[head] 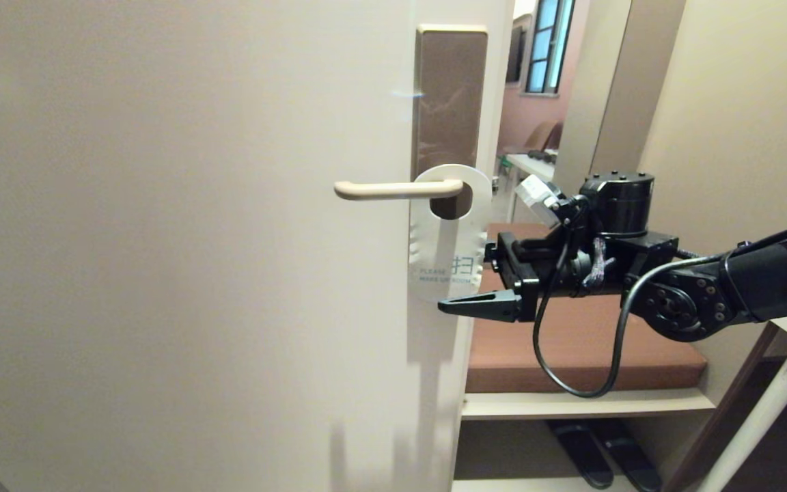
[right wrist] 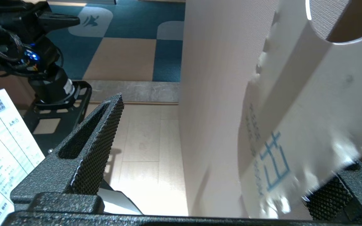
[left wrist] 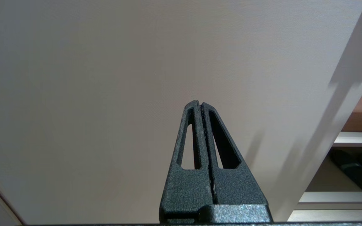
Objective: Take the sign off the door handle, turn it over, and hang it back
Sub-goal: Take down the sign
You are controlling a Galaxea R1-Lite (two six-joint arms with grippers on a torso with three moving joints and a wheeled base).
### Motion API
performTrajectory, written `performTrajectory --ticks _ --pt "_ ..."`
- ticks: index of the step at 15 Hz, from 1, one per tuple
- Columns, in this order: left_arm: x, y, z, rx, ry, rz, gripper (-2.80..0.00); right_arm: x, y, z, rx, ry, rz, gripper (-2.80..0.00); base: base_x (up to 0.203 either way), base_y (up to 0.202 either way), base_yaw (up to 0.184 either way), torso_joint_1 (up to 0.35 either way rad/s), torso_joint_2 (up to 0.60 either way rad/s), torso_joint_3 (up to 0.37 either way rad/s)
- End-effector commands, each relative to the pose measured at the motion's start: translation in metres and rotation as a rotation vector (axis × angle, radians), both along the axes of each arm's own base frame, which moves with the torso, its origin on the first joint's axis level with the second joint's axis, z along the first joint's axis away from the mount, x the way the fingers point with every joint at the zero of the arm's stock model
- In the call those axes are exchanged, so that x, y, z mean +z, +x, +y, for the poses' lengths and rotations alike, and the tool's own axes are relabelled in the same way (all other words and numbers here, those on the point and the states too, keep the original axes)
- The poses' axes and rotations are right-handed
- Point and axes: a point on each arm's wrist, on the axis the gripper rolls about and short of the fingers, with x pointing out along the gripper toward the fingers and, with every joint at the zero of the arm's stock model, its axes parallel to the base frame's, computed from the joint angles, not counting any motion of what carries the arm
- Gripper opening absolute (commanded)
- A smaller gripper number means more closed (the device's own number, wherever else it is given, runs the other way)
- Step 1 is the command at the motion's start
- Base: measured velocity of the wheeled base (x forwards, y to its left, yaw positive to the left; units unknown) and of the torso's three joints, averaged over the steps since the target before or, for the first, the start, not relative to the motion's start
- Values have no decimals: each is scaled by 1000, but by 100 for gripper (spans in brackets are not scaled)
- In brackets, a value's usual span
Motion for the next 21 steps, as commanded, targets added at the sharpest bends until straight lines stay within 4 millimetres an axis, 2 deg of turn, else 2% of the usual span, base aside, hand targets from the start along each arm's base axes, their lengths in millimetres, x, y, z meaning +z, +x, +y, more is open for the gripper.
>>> performTrajectory --ticks 1,10,21 --pt "0 0 0 2 0 -1 -280 -3 3 2 8 2 7 0 0 0 0 0 0 0" --pt "0 0 0 2 0 -1 -280 4 10 5 5 16 5 0 0 0 0 0 0 0" --pt "0 0 0 2 0 -1 -280 1 11 5 2 16 47 0 0 0 0 0 0 0"
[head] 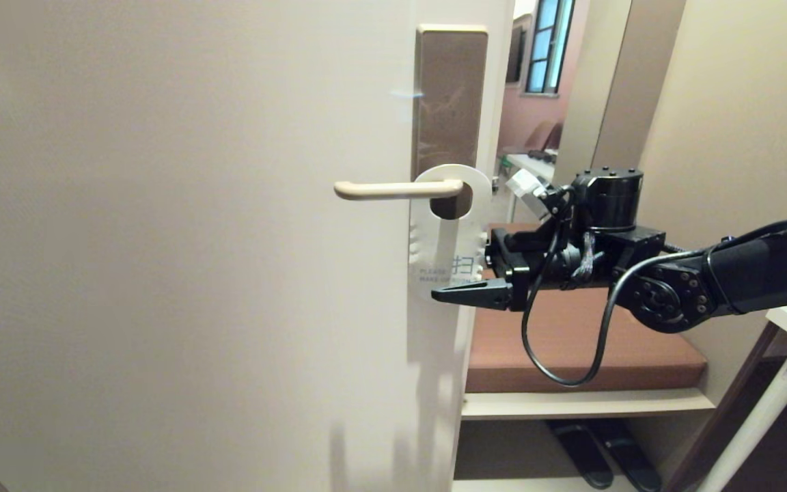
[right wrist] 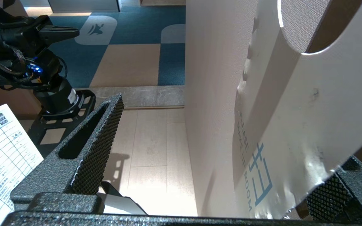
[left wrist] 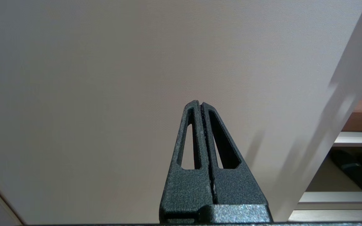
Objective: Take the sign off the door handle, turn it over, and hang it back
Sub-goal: Take down the sign
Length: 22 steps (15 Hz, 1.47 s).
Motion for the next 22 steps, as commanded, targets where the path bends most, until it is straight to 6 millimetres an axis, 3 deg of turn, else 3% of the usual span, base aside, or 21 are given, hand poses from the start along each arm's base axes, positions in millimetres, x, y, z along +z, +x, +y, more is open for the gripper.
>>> performTrajectory --ticks 1,5,6,7,22 --pt "0 0 0 0 -1 -1 -280 -1 1 1 7 2 -2 0 0 0 0 0 0 0" --pt "0 0 0 1 -2 -1 -280 -2 3 1 7 2 -1 0 0 0 0 0 0 0" --pt "0 0 0 1 -1 -1 -280 -2 3 1 7 2 -2 -205 0 0 0 0 0 0" --pt "0 0 0 0 -1 -1 -280 -2 3 2 7 2 -2 -280 0 0 0 0 0 0" --pt "0 0 0 0 -1 -1 -280 -2 7 2 -2 8 -31 -280 0 0 0 0 0 0"
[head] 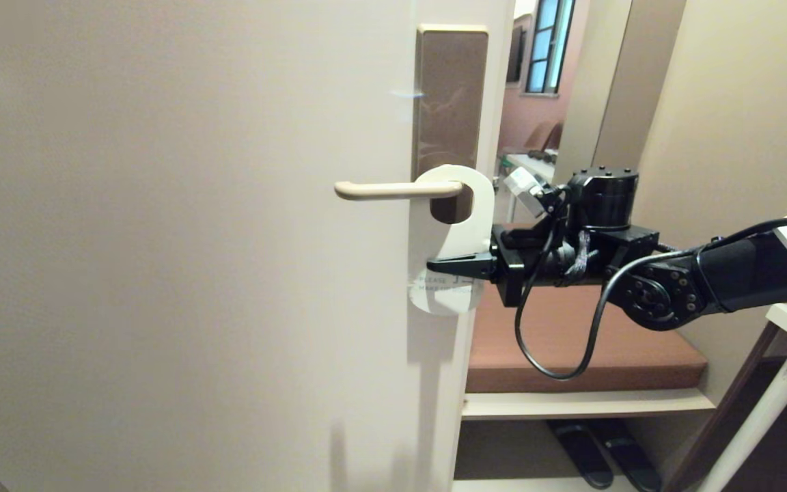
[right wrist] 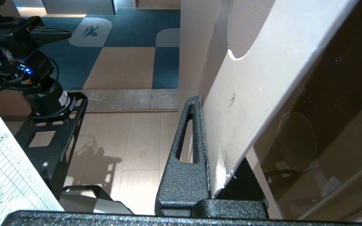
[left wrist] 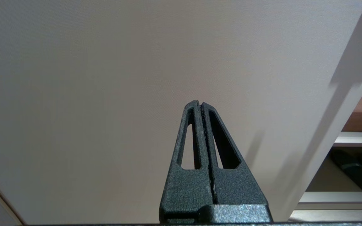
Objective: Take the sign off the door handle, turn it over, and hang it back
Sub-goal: Take down the sign
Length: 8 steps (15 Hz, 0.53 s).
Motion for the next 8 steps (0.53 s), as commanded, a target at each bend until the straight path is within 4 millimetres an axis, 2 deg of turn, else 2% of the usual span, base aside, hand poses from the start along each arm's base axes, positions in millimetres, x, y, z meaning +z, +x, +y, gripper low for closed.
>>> performTrajectory --ticks 1,8 --pt "0 0 0 0 -1 -1 -280 1 -1 0 7 2 -3 -280 0 0 0 0 0 0" --pt "0 0 0 1 -2 -1 -280 2 -4 -1 8 2 -4 -280 0 0 0 0 0 0"
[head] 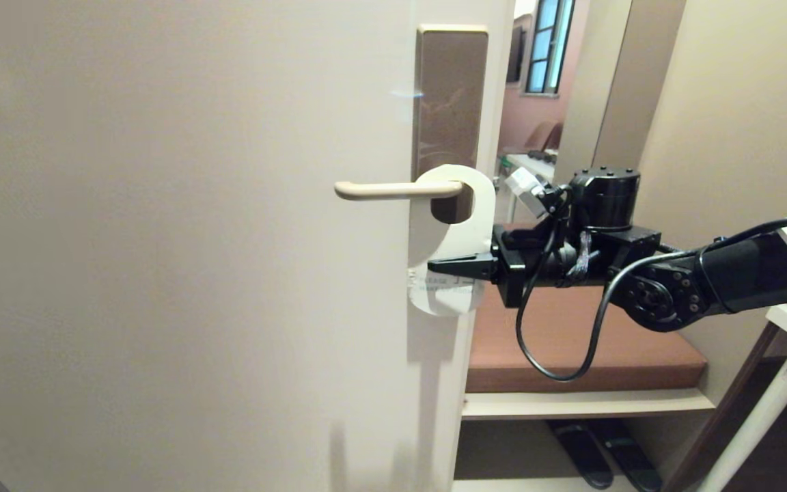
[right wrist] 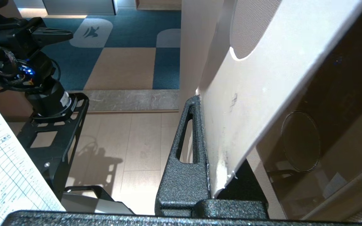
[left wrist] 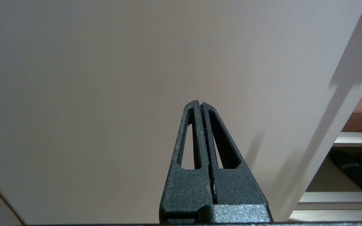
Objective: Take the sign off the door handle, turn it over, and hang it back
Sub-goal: Take down the sign
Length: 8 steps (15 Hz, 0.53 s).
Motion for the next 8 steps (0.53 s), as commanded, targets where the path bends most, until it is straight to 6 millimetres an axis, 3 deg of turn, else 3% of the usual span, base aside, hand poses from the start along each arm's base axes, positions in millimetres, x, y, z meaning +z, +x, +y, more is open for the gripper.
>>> performTrajectory --ticks 1,8 --pt "0 0 0 0 -1 -1 -280 3 -2 -1 8 4 -10 -280 0 0 0 0 0 0" --pt "0 0 0 1 -1 -1 -280 7 -18 -4 13 0 -5 -280 0 0 0 0 0 0"
